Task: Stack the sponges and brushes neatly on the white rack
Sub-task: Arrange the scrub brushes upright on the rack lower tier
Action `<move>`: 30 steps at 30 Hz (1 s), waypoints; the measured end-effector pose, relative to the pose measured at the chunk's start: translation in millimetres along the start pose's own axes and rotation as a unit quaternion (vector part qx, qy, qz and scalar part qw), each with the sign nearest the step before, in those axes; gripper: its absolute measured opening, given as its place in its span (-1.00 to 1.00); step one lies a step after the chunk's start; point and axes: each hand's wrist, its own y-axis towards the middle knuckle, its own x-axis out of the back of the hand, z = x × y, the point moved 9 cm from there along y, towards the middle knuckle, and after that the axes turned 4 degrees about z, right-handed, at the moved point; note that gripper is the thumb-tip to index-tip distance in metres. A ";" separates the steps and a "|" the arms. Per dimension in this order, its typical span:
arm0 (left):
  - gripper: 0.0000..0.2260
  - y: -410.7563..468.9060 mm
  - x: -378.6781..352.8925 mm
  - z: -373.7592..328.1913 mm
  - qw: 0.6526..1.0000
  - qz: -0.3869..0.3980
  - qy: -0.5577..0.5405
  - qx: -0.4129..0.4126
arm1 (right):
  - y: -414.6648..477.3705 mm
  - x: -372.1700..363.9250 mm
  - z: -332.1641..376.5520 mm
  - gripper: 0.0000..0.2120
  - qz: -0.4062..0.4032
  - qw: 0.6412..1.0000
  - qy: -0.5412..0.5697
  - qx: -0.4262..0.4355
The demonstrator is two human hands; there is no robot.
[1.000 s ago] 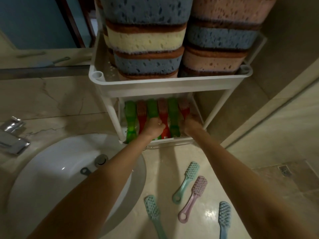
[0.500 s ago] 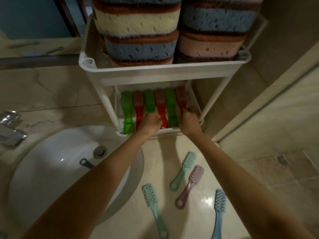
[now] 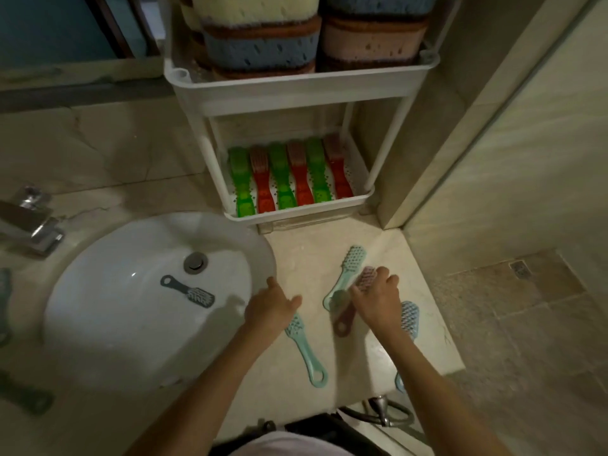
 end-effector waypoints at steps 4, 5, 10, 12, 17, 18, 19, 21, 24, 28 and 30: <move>-0.26 -5.5 -36.5 -3.6 1.000 0.014 -0.002 -0.022 | -7.0 -17.1 -14.7 -0.38 0.042 0.998 -0.004 -0.050; -0.28 -6.0 -40.0 -5.9 0.999 0.003 0.001 -0.032 | -7.9 -17.8 -16.5 -0.38 0.035 0.998 0.008 -0.054; -0.38 -8.2 -39.7 -10.7 0.998 -0.027 0.002 -0.051 | -10.3 -13.3 -26.3 -0.51 0.010 0.997 0.025 -0.074; -0.41 -8.0 -35.6 -9.4 0.998 -0.043 0.009 -0.044 | -10.0 -13.0 -30.5 -0.58 0.022 0.996 0.024 -0.083; -0.49 -4.1 -29.6 -2.7 0.997 -0.061 -0.013 -0.043 | -7.5 -14.0 -38.3 -0.63 0.063 0.994 0.011 -0.089; -0.52 -3.8 -27.9 -1.0 0.997 -0.066 -0.016 -0.044 | -7.8 -14.1 -39.7 -0.66 0.063 0.994 0.013 -0.088; -0.57 -3.4 -26.0 0.9 0.996 -0.071 -0.021 -0.044 | -7.5 -14.4 -40.7 -0.69 0.059 0.995 0.015 -0.084; -0.69 -3.2 -19.7 5.1 0.995 -0.082 -0.041 -0.036 | -7.0 -12.6 -38.8 -0.75 0.048 0.996 0.010 -0.070; -0.78 -0.2 -2.8 6.7 0.988 -0.104 -0.107 -0.025 | -5.4 -1.9 -26.0 -0.80 0.020 0.999 0.005 -0.029; -0.84 3.2 32.6 -5.9 0.956 -0.119 -0.260 -0.059 | -5.4 23.9 7.2 -0.79 -0.040 0.999 0.004 0.035; -0.82 3.1 55.6 -16.4 0.945 -0.131 -0.285 -0.089 | -5.3 36.6 28.1 -0.77 -0.070 0.995 0.023 0.063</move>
